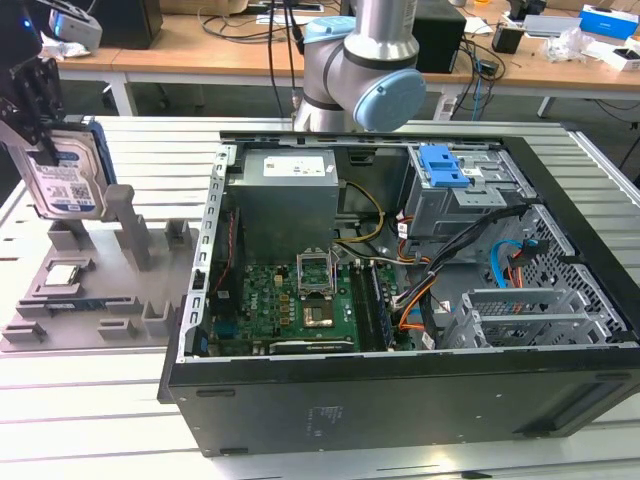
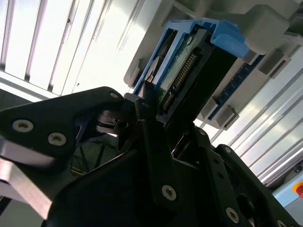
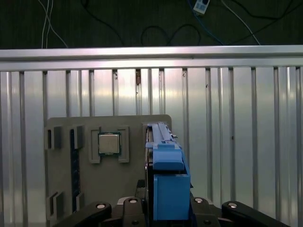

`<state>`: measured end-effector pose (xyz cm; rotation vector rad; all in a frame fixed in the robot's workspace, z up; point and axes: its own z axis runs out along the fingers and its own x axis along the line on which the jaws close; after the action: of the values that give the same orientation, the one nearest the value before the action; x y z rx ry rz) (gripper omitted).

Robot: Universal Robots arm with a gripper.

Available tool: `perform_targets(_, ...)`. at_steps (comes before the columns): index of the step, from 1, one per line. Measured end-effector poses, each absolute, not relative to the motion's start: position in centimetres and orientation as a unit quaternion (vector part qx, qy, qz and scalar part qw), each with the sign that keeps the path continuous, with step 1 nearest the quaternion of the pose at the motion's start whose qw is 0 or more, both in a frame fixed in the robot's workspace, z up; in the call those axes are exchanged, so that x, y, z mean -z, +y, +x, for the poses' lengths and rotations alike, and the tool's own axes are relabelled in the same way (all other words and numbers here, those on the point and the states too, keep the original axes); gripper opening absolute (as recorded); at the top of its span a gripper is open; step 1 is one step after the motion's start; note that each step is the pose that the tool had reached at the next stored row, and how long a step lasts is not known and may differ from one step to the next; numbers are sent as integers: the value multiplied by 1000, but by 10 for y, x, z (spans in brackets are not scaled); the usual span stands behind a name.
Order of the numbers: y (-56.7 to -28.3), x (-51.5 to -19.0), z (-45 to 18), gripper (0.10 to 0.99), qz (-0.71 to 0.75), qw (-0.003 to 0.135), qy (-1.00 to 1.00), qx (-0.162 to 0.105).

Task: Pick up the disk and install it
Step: 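Pick up the disk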

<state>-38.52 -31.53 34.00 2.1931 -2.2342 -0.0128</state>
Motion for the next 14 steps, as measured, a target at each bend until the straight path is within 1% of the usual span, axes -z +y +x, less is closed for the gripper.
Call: perform_targets(14, -311, -357, -385, 361, 700, 6, -714, 4)
